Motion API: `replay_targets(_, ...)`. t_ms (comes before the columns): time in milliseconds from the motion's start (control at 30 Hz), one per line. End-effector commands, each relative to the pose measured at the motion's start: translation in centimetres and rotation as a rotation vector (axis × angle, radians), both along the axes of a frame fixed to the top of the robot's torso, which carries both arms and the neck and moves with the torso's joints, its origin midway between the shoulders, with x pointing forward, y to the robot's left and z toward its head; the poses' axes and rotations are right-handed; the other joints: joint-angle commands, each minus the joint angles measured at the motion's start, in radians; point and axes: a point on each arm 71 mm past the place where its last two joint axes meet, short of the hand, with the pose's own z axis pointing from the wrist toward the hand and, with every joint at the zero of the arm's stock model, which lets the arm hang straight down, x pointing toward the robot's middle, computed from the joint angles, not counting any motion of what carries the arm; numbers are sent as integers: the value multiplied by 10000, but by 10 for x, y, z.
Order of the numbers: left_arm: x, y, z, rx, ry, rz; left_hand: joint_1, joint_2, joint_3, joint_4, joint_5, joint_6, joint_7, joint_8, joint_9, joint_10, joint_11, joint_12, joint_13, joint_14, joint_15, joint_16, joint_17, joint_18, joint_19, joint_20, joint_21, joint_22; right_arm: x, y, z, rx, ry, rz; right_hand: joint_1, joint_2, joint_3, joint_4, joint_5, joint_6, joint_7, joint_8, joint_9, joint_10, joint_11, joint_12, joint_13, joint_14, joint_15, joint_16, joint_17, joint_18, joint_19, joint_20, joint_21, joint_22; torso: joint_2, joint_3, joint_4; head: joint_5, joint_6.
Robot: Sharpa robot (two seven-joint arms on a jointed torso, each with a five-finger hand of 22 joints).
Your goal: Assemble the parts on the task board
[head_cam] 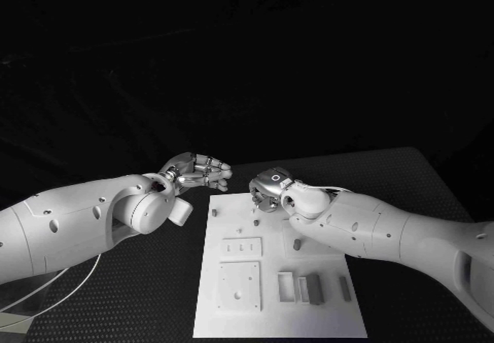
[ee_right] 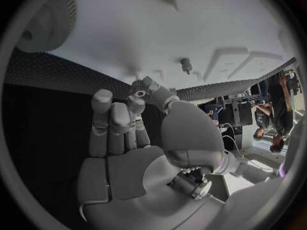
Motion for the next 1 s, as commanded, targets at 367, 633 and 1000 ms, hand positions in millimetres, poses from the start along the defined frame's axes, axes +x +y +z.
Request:
replay_targets(367, 1, -2, 3, -18, -115, -62, -58, 7, -55, -1, 35, 19, 45, -65, -16, 50, 40, -55, 21, 79, 16, -72, 18, 116, 79, -23, -68, -17, 1, 2, -1, -236, -24, -56, -45, -111, 81, -13, 44, 326, 273, 48, 11, 66, 34, -25, -19, 10, -34, 45, -19, 459, 11, -90, 56, 185, 12, 10, 534, 16, 15)
replay_targets(633, 1, -3, 2, -18, -116, -76, -59, 9, -55, 0, 35, 19, 46, -67, -17, 53, 40, -62, 23, 80, 17, -78, 23, 116, 80, -23, -70, -17, 0, 6, -1, -224, 10, 62, -56, -125, 83, -7, 42, 314, 278, 38, 11, 72, 39, -27, -23, 11, -30, 46, -22, 459, 12, -88, 57, 185, 16, 20, 528, 40, -7)
replay_targets(1000, 2, -3, 2, -14, -114, -71, -59, 6, -56, 0, 34, 18, 46, -70, -17, 55, 41, -72, 26, 82, 17, -85, 29, 115, 81, -23, -73, -18, 1, 6, -1, -236, 38, -16, -79, -216, 127, -6, 44, 4, 370, -167, -55, 88, 123, -48, -47, 10, 42, 47, -45, 459, 12, -86, 45, 177, 19, 27, 516, 53, -15)
